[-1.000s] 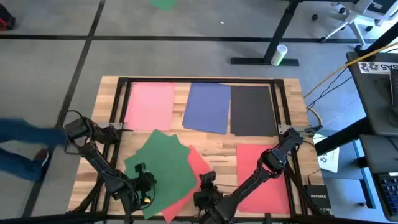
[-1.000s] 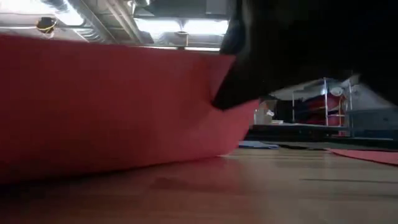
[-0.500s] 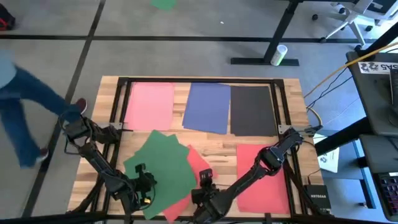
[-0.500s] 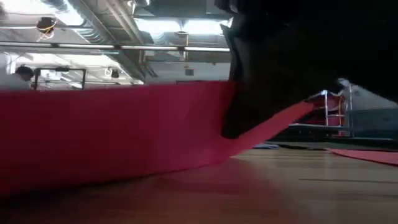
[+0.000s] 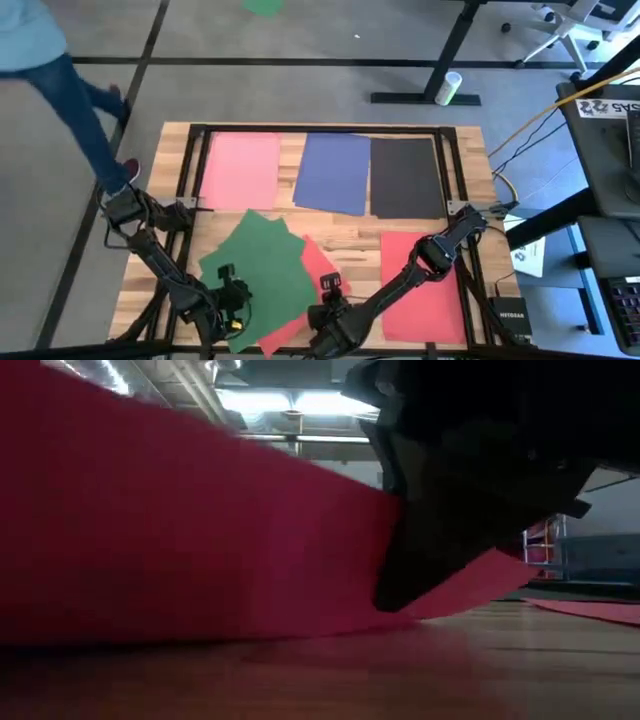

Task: Organize paper
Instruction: Stack the red paper on top of the other red papers on the table

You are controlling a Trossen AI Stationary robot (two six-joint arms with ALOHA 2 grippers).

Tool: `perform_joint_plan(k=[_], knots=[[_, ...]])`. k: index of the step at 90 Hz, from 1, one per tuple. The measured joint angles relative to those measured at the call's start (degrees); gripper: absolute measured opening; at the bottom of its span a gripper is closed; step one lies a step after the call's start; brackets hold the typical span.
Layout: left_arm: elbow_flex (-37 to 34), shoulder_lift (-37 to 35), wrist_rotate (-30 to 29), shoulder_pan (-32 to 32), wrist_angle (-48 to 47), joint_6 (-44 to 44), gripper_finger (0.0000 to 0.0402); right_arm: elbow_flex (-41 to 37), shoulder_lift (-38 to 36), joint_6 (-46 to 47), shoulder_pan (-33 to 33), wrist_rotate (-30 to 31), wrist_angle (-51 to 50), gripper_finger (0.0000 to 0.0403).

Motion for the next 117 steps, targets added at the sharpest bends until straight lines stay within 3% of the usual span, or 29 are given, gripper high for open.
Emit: perform_joint_plan(k=[33, 52, 85, 117], knots=[[1.8, -9.7, -5.8, -0.1, 0.6, 5.7, 0.0, 6.9, -0.1, 0.7, 0.1, 0.3, -8.3, 0.0], [1.9, -9.9, -6.9, -0.3, 0.4, 5.7, 0.0, 6.2, -3.6, 4.5, 0.0, 0.2, -16.2, 0.0], [1.9, -9.9, -7.3, -0.4, 0.3, 4.9, 0.0, 6.8, -6.0, 6.2, -0.3, -3.1, -15.7, 0.0], [2.0, -10.0, -7.8, -0.4, 0.2, 4.7, 0.0, 6.7, -13.5, 6.6, 0.3, 1.8, -15.7, 0.0]])
